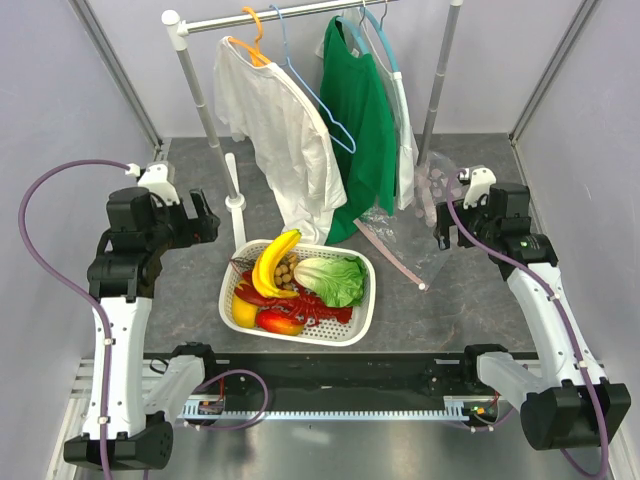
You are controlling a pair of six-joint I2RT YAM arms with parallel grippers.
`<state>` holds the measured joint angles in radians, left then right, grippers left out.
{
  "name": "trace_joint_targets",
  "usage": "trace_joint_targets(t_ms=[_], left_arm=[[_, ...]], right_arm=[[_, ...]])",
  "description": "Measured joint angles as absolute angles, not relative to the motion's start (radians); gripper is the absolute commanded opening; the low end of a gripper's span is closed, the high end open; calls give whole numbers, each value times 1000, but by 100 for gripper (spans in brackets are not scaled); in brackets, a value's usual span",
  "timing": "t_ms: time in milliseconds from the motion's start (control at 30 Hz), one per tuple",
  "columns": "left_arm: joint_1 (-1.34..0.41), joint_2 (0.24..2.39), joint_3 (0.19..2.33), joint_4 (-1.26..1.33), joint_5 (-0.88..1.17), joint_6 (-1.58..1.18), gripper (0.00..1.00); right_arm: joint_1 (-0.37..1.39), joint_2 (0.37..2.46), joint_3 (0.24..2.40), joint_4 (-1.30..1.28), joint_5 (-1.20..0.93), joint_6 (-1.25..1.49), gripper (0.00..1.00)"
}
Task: Place the food in the zip-top bag and seal the zipper
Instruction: Pick up the zipper food storage bag at the center of the board.
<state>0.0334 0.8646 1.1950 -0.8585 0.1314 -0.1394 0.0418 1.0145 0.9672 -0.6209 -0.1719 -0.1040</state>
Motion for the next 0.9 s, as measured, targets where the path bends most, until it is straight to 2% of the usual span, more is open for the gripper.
trace_joint_targets(t_ms=[333,633,900], left_arm=[[33,890,1206,-857,63,-178,100],[33,818,1156,-744,134,-242,100],[33,823,1135,-692,169,-262,100]], right_arm=[[64,1077,967,-648,-200,-270,98],[282,1137,904,-635,-127,-385,98],[477,1232,826,-497,-7,-435,98]])
